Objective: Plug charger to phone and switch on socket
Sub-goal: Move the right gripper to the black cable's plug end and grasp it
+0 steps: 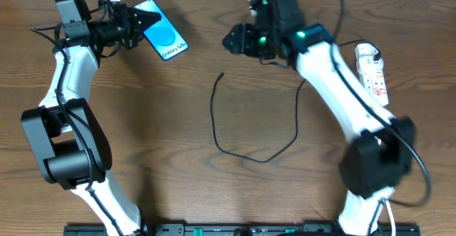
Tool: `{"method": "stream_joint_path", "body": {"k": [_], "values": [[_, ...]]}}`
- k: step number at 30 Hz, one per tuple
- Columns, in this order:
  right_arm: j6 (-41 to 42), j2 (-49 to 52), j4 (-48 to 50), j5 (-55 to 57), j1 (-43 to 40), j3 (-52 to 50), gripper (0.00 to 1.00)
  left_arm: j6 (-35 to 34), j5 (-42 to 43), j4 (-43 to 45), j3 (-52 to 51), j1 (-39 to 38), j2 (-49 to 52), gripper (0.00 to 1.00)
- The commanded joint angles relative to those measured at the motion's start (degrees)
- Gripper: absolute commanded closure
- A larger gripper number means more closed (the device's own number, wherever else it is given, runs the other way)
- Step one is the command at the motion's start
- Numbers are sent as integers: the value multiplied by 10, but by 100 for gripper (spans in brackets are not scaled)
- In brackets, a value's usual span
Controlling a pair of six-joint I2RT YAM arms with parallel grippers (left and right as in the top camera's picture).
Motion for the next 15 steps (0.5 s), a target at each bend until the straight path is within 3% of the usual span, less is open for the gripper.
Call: {"method": "stream_joint_path", "body": {"k": [1,8,15], "values": [[-16,61,-22,-23,16,45,37,8,23,2,8,4,-11,92],[26,142,-21,-86,24,49,34,8,22,2,8,4,-11,92],[40,177,-21,-91,31,48,44,8,23,2,8,4,-11,92]]}}
